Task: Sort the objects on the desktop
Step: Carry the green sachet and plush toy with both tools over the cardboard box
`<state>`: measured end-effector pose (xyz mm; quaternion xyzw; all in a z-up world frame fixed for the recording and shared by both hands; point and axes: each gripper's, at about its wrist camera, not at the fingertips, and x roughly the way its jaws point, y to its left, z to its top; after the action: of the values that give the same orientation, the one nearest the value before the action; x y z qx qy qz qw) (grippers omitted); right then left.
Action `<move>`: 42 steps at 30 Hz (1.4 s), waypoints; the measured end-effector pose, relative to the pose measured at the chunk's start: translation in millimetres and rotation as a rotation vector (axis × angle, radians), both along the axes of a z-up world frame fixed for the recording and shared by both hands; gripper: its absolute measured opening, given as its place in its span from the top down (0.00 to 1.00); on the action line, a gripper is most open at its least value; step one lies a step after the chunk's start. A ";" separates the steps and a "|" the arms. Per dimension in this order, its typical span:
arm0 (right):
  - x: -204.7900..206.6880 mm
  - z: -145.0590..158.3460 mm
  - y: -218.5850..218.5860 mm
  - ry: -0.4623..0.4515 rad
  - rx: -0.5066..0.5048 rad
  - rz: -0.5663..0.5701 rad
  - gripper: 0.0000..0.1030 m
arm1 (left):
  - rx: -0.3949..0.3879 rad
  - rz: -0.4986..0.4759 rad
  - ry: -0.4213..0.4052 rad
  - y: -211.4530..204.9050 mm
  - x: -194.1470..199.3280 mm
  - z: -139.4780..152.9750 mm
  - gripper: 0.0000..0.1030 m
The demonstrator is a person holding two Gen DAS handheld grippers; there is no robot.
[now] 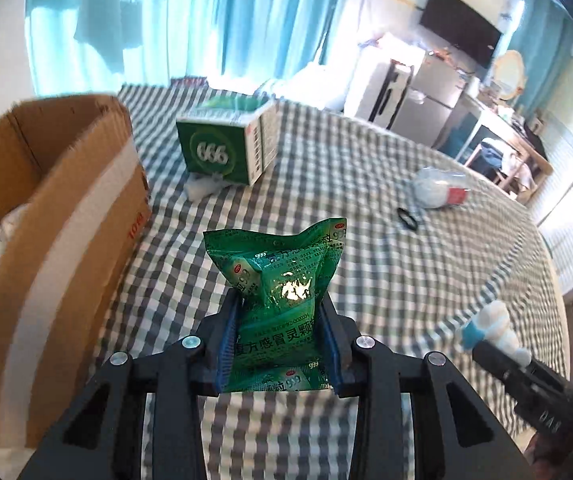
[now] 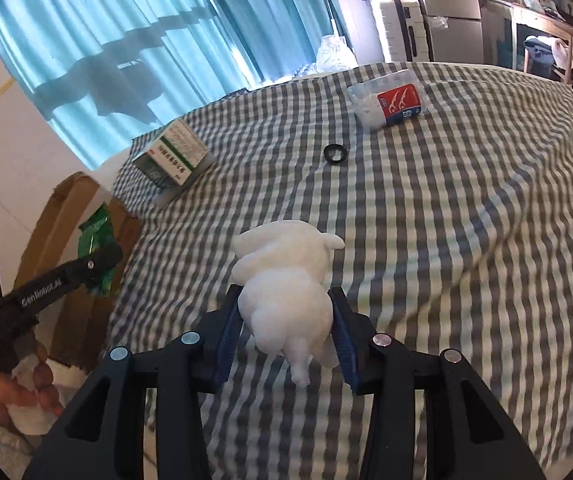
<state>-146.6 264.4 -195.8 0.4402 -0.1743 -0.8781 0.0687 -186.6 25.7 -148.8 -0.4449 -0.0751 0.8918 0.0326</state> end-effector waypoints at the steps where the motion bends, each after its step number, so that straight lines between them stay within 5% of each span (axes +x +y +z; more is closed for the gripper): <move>1: 10.5 5.8 -2.1 0.011 0.002 0.002 0.59 | -0.002 -0.011 0.016 1.3 9.2 9.1 0.64; 8: 60.5 49.1 -20.8 0.084 0.020 0.053 0.59 | 0.027 -0.039 0.041 -0.7 57.7 37.8 0.64; 14: 78.9 83.3 -43.1 0.168 0.033 0.084 0.59 | -0.046 -0.051 0.119 -6.3 79.7 69.3 0.64; 29: 83.2 114.5 -95.3 0.213 0.085 0.170 0.59 | -0.085 0.054 0.190 -67.0 100.1 99.9 0.64; 42: 52.8 134.0 -164.7 0.254 0.091 0.322 0.59 | -0.098 0.252 0.218 -161.2 100.7 113.7 0.64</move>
<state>-93.8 99.6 -61.9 0.3509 -0.0516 -0.9112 0.2095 -85.8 -135.6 -35.0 -0.3336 -0.0826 0.9345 -0.0930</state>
